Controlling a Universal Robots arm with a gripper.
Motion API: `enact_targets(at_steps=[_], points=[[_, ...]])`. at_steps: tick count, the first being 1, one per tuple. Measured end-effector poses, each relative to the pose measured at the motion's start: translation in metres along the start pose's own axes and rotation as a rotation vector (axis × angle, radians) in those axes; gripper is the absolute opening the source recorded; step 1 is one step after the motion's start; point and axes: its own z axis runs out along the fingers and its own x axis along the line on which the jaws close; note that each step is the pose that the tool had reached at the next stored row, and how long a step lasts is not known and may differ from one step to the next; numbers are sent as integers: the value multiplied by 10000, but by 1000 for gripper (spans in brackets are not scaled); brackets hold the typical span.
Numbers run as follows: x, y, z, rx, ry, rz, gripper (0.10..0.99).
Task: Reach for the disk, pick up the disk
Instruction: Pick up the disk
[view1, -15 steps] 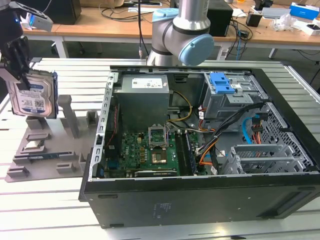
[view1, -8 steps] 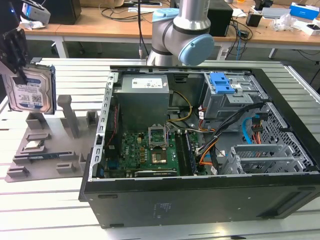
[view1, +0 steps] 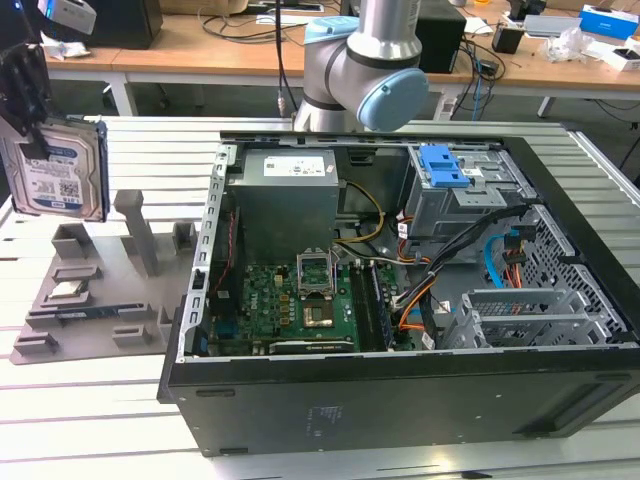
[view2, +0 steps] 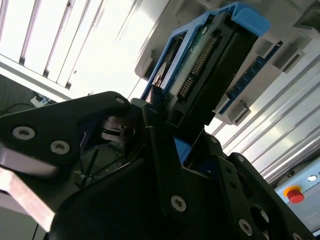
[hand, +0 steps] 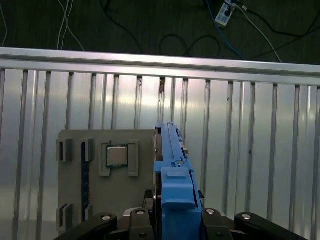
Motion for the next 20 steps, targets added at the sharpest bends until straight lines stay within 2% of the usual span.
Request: enact_targets(at_steps=[4, 10, 13, 20], points=[[0, 2, -63, -1, 0, 0, 365], [1, 7, -203, -1, 0, 0, 365], [1, 9, -241, -1, 0, 0, 365], [2, 15, -400, 0, 0, 0, 365]])
